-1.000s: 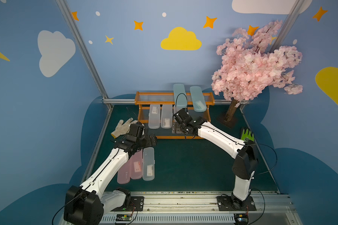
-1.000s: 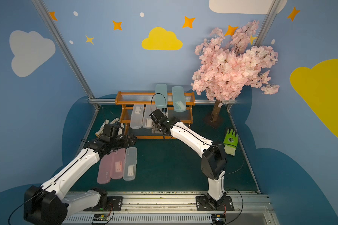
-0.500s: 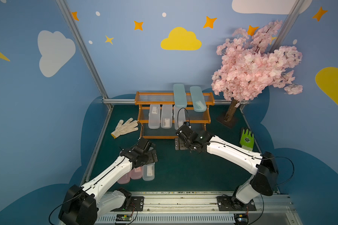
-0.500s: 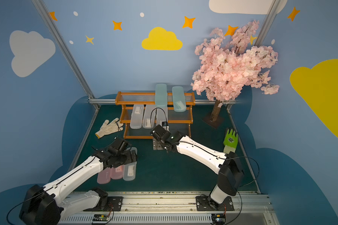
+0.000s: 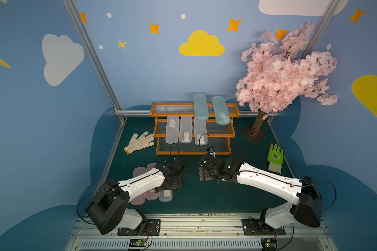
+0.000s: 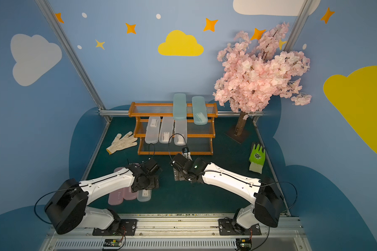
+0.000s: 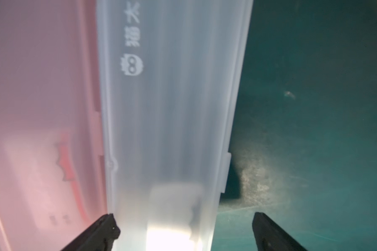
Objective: Place the pencil cases on the shelf according to color
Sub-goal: Pick up the pencil case from the center of the board.
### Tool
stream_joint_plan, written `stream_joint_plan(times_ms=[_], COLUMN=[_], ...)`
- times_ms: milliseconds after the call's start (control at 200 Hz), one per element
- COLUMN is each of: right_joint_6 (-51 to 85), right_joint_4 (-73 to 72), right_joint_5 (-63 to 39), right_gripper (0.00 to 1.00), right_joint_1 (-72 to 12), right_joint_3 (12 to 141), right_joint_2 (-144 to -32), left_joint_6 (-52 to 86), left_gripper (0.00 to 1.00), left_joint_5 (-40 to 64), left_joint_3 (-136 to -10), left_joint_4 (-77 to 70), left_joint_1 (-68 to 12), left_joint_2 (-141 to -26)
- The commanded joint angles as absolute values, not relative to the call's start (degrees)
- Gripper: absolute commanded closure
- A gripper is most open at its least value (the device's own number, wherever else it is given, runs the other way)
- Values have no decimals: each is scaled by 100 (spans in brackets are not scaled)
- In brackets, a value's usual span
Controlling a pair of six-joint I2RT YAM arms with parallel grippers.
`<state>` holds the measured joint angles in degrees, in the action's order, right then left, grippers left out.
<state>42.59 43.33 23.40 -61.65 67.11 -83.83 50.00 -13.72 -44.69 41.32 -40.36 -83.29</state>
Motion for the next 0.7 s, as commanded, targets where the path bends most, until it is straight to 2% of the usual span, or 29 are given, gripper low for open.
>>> stream_joint_plan(times_ms=[0,160,355,696], right_joint_6=[4413,4416,4329,5054], right_joint_4=[4488,4468,4029,3203], right_joint_5=[2628,2609,2178,1669], right_gripper=[1,1,1,1], right_joint_1=[-6169,-6183,-6258,-6835], right_joint_3=[6512,6198,5980,6788], right_joint_2=[-7970,-7554,-7615,-9339], left_joint_6=[5200,5326,5290,4695], left_gripper=[0,0,0,0], left_joint_5=[-831,-935,-1764,-2224], left_joint_3=[-4825,-5335,-5341,-4492], left_joint_4=[3410,3329,4001,4313], left_joint_1=[-4404,-4787,-4725,-3067], left_joint_2=[-8963,-9207,-8347,-6344])
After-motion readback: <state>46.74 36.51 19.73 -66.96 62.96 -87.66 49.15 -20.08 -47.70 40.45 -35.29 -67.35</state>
